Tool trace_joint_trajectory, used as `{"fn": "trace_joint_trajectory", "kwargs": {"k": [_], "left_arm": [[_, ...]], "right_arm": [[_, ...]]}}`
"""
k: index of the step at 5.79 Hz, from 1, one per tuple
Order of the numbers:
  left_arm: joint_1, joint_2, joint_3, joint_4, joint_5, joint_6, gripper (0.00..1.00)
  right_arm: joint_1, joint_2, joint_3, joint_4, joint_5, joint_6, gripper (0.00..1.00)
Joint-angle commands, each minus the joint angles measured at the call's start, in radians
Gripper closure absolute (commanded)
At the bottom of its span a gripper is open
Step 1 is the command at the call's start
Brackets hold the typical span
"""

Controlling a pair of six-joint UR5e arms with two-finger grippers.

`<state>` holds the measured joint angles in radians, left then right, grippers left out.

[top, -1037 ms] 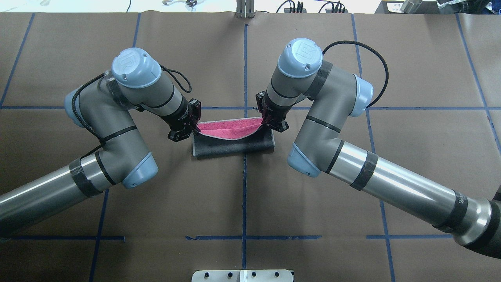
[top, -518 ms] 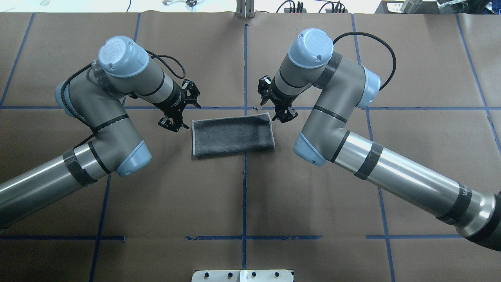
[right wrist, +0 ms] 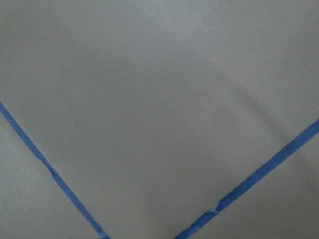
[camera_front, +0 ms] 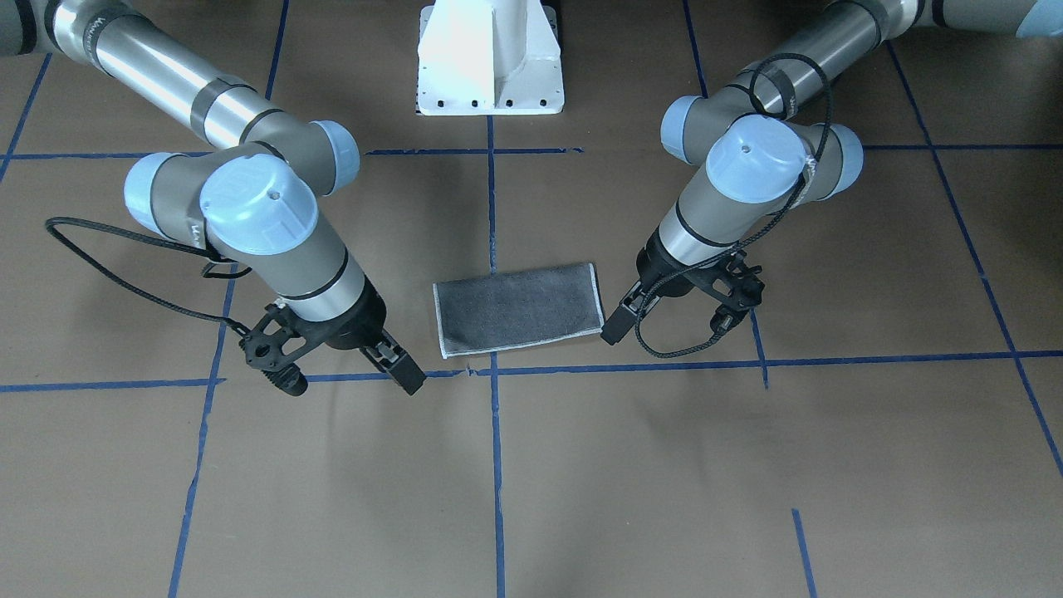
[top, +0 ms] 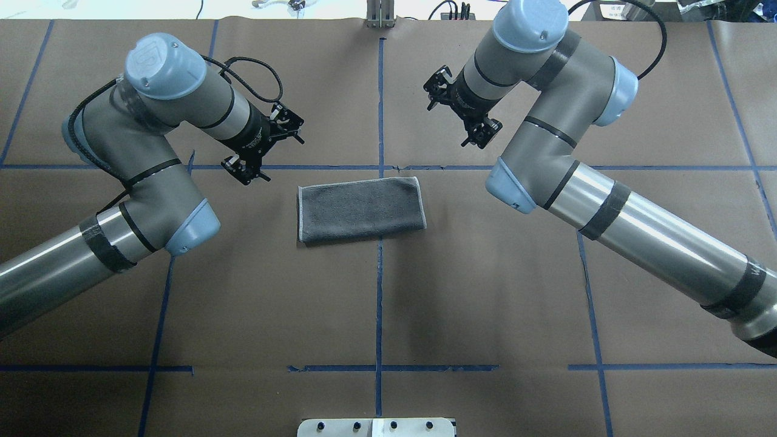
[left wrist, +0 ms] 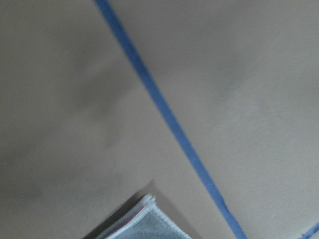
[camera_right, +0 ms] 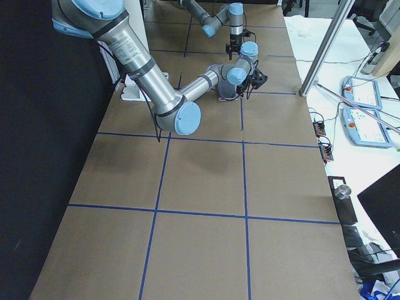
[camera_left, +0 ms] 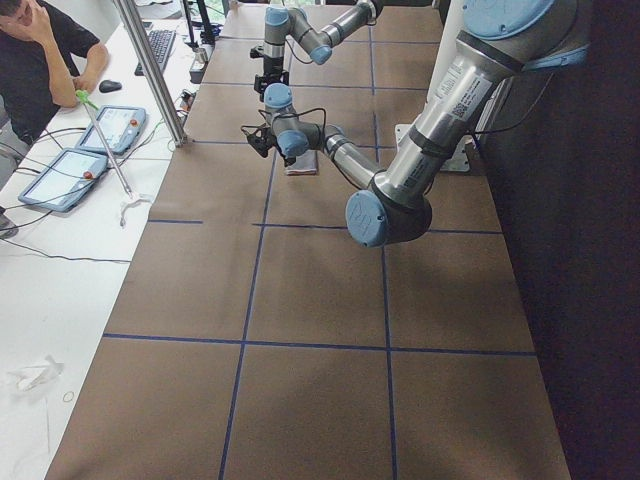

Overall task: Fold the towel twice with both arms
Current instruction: 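Raise the right gripper away while the left gripper moves to the towel's end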

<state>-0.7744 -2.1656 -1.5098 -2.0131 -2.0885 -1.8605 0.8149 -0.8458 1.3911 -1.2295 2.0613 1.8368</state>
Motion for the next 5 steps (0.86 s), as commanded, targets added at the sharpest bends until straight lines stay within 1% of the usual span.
{"fn": "trace_joint_trajectory", "kwargs": {"k": [1, 2, 3, 4, 5], "left_arm": [[0.000, 0.070, -0.106, -0.006, 0.004, 0.227, 0.00], [0.010, 0.078, -0.124, -0.006, 0.014, 0.307, 0.00], [0.030, 0.075, -0.127, -0.010, 0.083, 0.352, 0.00], [0.100, 0.078, -0.124, -0.010, 0.134, 0.369, 0.00], [0.163, 0.079, -0.107, -0.007, 0.201, 0.371, 0.00]], "right_arm": [[0.023, -0.166, 0.183, -0.007, 0.002, -0.184, 0.00], [0.042, -0.209, 0.212, -0.007, 0.003, -0.299, 0.00], [0.070, -0.263, 0.226, -0.007, 0.019, -0.433, 0.00], [0.149, -0.327, 0.224, -0.007, 0.093, -0.635, 0.00], [0.229, -0.394, 0.212, -0.010, 0.126, -0.842, 0.00]]}}
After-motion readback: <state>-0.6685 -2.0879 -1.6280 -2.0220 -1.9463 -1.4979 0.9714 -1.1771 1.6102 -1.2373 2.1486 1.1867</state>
